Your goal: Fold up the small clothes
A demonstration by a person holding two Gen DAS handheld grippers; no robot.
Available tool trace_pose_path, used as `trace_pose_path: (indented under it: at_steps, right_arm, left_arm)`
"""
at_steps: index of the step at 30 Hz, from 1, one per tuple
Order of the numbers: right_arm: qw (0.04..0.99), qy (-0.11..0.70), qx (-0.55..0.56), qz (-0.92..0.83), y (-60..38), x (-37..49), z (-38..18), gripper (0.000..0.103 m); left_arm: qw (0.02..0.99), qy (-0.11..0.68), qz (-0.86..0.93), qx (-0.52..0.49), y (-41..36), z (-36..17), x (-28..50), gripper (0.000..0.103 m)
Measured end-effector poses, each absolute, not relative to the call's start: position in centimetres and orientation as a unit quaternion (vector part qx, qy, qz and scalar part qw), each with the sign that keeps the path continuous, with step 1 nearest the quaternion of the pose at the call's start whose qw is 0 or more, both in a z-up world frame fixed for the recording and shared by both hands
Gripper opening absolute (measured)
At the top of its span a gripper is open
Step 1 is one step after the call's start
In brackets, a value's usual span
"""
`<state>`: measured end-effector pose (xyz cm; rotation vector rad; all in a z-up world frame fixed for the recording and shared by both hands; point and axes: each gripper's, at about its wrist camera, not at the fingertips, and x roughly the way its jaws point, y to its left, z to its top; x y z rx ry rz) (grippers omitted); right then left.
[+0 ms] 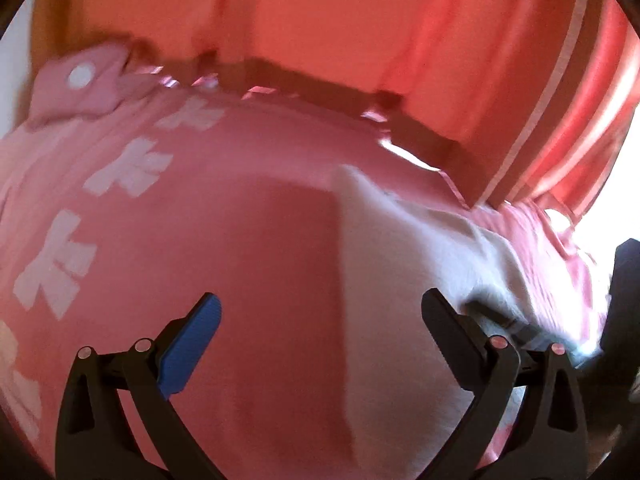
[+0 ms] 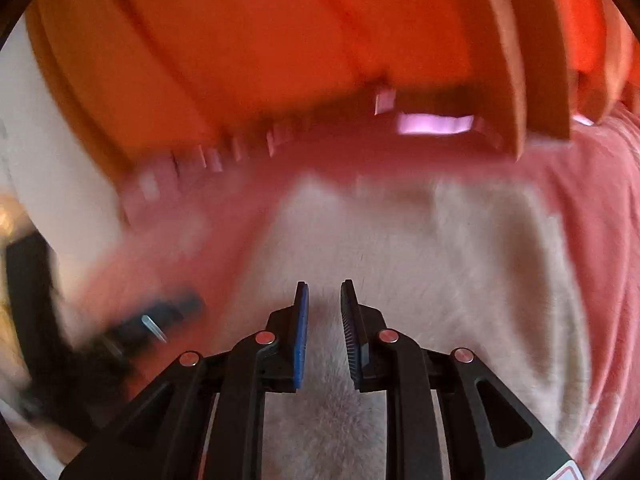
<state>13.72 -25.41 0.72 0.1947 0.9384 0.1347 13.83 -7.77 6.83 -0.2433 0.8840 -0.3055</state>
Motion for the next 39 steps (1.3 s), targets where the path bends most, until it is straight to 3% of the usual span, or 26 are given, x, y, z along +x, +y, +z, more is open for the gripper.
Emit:
trace_pose_path:
  at_steps: [2, 5, 8, 11, 14, 19, 22, 25, 29, 30, 31, 39]
  right_arm:
    - [0.898, 0.431, 0.066, 0.059, -24.4, 13.4, 2.1, 0.019]
    - [0.904, 0.382, 0.155, 0.109, -25.0, 12.2, 4.4, 0.019]
    - [0.882, 0.451, 0.098, 0.094, -23.0, 13.8, 1.4, 0.018]
    - [0.898, 0.421, 0.071, 0.105, -22.2, 12.4, 3.0, 0.019]
    - [0.891, 0.418, 0.112, 0.138, -22.7, 10.9, 3.4, 0.019]
    - [0.891, 0.434, 0.039, 0.126, -20.0, 9.7, 2.2, 0.019]
    - [0.886, 0.412, 0.147, 0.152, -21.4, 7.4, 3.2, 0.021]
    - [0.875, 0.412, 0.195, 0.164, -21.1, 4.4, 1.8, 0.031]
    - [0.877, 0.421, 0.176, 0.146, -18.6, 3.2, -0.1, 0.036]
    - [0.878, 0.419, 0.18, 0.146, -18.3, 3.6, -0.3, 0.048]
    - [0.88, 0.417, 0.18, 0.141, -18.0, 3.9, -0.5, 0.053]
    - [0.896, 0.4, 0.17, 0.086, -16.7, 6.0, -1.6, 0.055]
  left_arm:
    - [0.88, 0.437, -0.141, -0.126, -7.2, 6.4, 14.5, 0.098]
    - [0.87, 0.448, -0.15, -0.138, -7.2, 6.1, 14.6, 0.098]
    - [0.879, 0.438, -0.154, -0.111, -7.9, 6.3, 14.1, 0.098]
    - [0.889, 0.425, -0.15, -0.079, -8.6, 6.5, 13.5, 0.098]
    - [0.898, 0.412, -0.14, -0.069, -8.4, 6.7, 13.5, 0.098]
    - [0.895, 0.418, -0.136, -0.074, -7.5, 6.7, 14.3, 0.098]
    - [0.89, 0.428, -0.126, -0.095, -6.4, 6.5, 15.0, 0.098]
    - [0.888, 0.431, -0.116, -0.111, -5.4, 6.6, 15.5, 0.098]
    - [0.886, 0.432, -0.12, -0.117, -5.1, 6.7, 15.5, 0.098]
    - [0.887, 0.431, -0.122, -0.116, -5.2, 6.8, 15.3, 0.098]
    - [0.888, 0.428, -0.126, -0.114, -5.3, 6.9, 15.1, 0.098]
    - [0.888, 0.422, -0.146, -0.112, -5.6, 7.4, 14.7, 0.098]
